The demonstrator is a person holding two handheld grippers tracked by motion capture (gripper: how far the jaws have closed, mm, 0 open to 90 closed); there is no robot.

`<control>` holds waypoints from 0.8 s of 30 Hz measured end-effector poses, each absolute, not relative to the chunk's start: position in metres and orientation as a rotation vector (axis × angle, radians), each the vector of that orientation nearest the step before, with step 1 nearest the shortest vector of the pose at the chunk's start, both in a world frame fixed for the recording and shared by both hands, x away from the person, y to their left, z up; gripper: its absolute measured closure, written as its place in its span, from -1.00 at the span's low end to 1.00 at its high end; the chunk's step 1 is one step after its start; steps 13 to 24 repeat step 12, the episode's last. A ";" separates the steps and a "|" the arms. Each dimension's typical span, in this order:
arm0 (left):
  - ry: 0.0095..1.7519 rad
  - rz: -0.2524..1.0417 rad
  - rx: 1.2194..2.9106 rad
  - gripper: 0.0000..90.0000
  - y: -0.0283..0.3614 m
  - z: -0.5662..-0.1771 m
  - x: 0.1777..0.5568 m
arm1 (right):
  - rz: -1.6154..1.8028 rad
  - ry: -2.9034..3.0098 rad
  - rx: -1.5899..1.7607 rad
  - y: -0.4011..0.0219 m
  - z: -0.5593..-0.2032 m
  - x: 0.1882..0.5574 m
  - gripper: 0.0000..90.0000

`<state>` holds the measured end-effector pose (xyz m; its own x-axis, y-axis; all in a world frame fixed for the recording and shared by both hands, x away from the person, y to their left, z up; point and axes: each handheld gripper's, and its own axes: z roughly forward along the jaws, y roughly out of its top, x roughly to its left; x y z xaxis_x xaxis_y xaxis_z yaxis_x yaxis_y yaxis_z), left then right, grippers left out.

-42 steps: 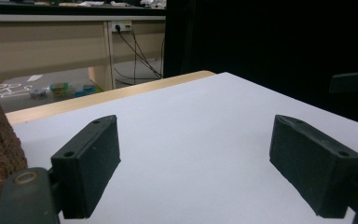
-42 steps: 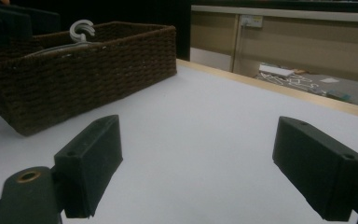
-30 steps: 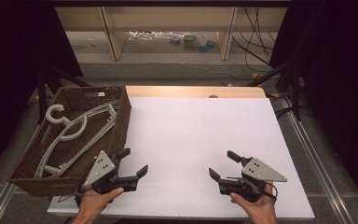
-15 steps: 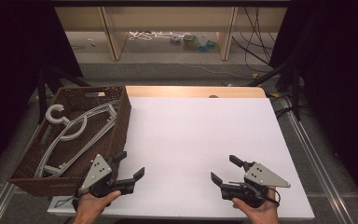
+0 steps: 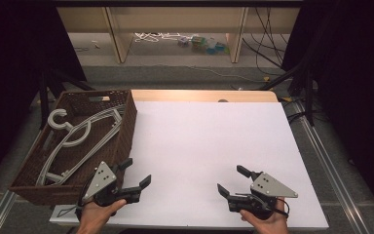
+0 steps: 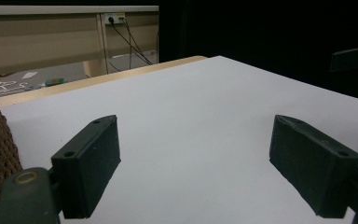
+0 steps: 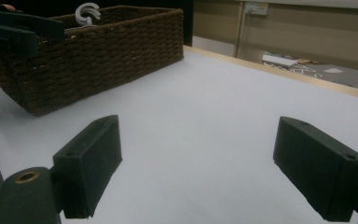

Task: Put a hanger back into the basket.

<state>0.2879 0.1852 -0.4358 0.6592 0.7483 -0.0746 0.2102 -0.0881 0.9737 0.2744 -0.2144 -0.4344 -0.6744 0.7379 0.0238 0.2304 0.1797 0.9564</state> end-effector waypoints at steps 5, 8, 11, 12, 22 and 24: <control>0.804 0.530 1.637 -0.65 0.184 -0.436 0.288 | 1.514 2.017 0.901 -0.215 -0.435 0.275 -0.64; 0.802 0.530 1.635 -0.65 0.185 -0.436 0.288 | 1.512 2.025 0.899 -0.215 -0.435 0.276 -0.64; 0.801 0.532 1.635 -0.65 0.185 -0.436 0.288 | 1.509 2.027 0.900 -0.215 -0.435 0.276 -0.64; 0.802 0.533 1.636 -0.65 0.185 -0.436 0.288 | 1.509 2.026 0.902 -0.215 -0.435 0.276 -0.64; 0.802 0.533 1.636 -0.65 0.185 -0.436 0.288 | 1.509 2.026 0.902 -0.215 -0.435 0.276 -0.64; 0.802 0.533 1.636 -0.65 0.185 -0.436 0.288 | 1.509 2.026 0.902 -0.215 -0.435 0.276 -0.64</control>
